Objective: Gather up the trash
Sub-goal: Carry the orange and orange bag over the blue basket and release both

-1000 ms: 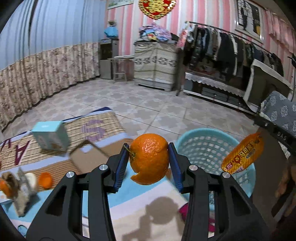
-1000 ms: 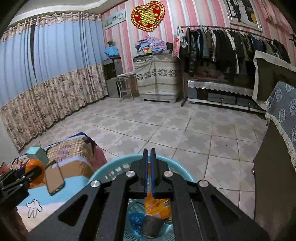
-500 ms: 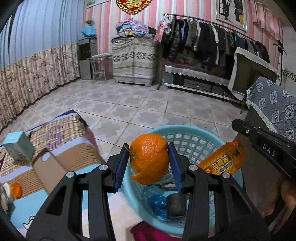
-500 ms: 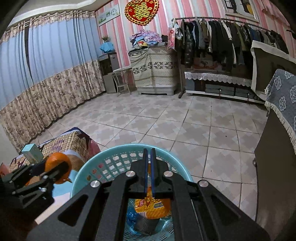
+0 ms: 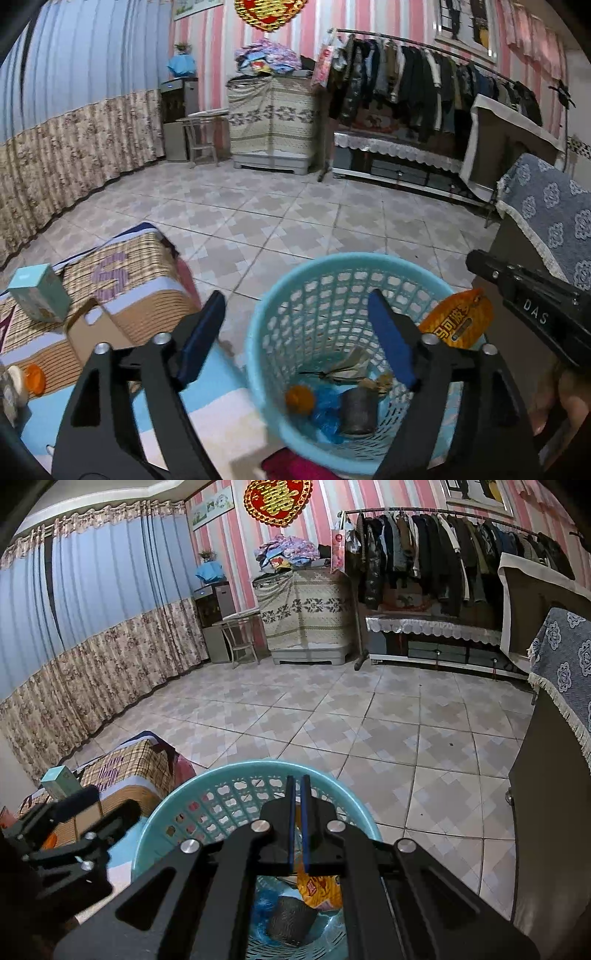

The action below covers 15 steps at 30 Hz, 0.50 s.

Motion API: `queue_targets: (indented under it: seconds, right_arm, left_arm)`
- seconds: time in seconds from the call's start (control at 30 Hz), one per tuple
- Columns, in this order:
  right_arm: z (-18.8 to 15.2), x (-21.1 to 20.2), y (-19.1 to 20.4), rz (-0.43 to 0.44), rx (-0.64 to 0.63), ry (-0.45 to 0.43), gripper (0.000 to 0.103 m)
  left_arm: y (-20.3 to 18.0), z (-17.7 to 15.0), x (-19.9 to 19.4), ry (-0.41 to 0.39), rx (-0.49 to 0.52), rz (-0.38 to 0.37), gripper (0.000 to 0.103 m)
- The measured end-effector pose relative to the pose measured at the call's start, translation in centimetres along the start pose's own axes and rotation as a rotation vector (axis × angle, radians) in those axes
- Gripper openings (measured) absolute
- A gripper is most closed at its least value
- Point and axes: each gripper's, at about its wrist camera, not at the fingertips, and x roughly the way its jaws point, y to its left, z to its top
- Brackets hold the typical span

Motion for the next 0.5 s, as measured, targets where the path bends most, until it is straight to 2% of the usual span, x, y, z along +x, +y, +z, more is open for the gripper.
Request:
queue_targets:
  seconds: [0.17,0.33,0.5]
  right_arm:
    - [-0.5,0.7,1.0,0.001,-0.024,0.015,0.003]
    - [-0.9,1.5,2.7,-0.005,-0.068,0.033,0.003]
    - [-1.1,2.1,3.2,-0.033,-0.076,0.055,0.004]
  left_arm:
    - [2.0,-0.1,-2.1,-0.032,-0.001,0.079,0.09]
    - [4.4,-0.2,-4.0,-0.055,-0.034,0.124,0.097]
    - [6.2,-0.4,-5.1,-0.056,-0.06,0.157,0.097]
